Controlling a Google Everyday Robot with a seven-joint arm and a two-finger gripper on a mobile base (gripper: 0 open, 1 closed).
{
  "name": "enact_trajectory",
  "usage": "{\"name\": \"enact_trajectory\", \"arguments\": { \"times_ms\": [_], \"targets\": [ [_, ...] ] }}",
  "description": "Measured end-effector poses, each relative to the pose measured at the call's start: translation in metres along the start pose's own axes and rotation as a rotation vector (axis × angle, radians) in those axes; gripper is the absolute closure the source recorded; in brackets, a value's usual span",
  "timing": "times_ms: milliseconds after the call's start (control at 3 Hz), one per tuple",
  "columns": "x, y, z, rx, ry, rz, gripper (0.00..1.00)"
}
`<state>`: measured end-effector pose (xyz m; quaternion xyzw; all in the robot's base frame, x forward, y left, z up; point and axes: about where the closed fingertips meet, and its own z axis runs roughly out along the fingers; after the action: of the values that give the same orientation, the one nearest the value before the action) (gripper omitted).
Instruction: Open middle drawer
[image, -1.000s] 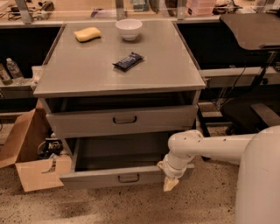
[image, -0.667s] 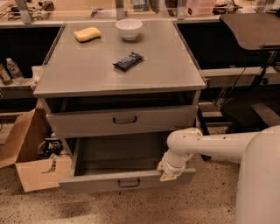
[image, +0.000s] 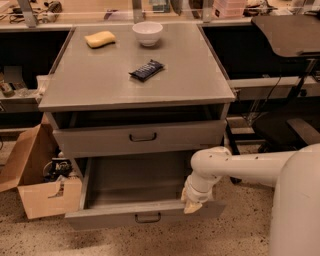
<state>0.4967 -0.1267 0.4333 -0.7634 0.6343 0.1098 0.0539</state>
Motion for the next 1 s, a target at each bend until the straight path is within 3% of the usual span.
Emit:
{"name": "enact_trajectory", "arguments": {
  "times_ms": [333, 1000],
  "targets": [
    [0.0, 0.0, 0.0, 0.0, 0.0, 0.0, 0.81],
    [0.0, 0.0, 0.0001, 0.0, 0.0, 0.0, 0.26]
  ]
}}
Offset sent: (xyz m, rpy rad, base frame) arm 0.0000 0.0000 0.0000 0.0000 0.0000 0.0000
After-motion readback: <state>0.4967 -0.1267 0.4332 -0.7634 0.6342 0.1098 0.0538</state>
